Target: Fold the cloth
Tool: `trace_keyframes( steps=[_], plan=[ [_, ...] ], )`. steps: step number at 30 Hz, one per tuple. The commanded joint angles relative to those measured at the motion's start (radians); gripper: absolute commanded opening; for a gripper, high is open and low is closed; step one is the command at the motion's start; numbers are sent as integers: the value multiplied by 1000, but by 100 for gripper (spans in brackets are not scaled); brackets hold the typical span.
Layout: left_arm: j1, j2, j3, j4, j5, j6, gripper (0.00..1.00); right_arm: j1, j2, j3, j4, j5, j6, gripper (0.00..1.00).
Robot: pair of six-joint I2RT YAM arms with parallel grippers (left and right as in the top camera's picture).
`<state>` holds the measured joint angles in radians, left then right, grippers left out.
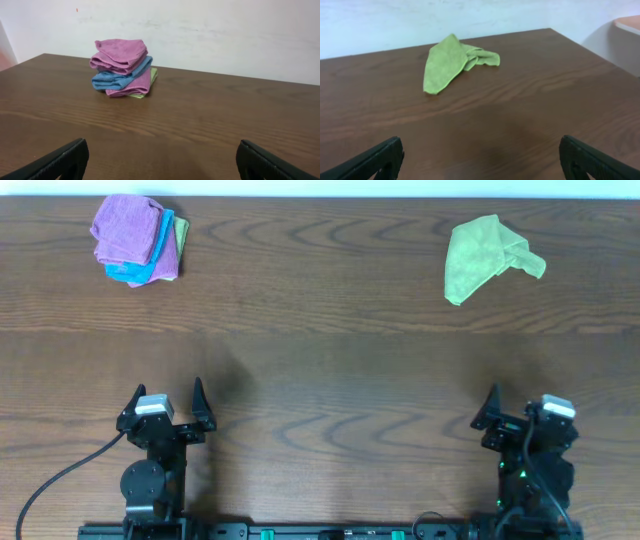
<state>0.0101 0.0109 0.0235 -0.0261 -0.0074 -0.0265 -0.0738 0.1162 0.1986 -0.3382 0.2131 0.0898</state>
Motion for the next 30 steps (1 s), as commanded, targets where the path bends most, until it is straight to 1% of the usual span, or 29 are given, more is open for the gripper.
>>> trace_keyframes(
  steps=[1,6,14,30],
  plan=[
    [-4,-6,-19,-48,-21,-3,95,10,-20,-23,6,-9,-16,99],
    [-4,-6,-19,-48,-21,-3,96,10,-29,-55,6,-12,-16,99],
    [-4,-6,-19,-48,-21,-3,95,16,-92,-95,2,-11,-16,99],
    [-4,-6,-19,-48,-21,-3,95,16,-111,-96,-1,-15,-17,99]
  ],
)
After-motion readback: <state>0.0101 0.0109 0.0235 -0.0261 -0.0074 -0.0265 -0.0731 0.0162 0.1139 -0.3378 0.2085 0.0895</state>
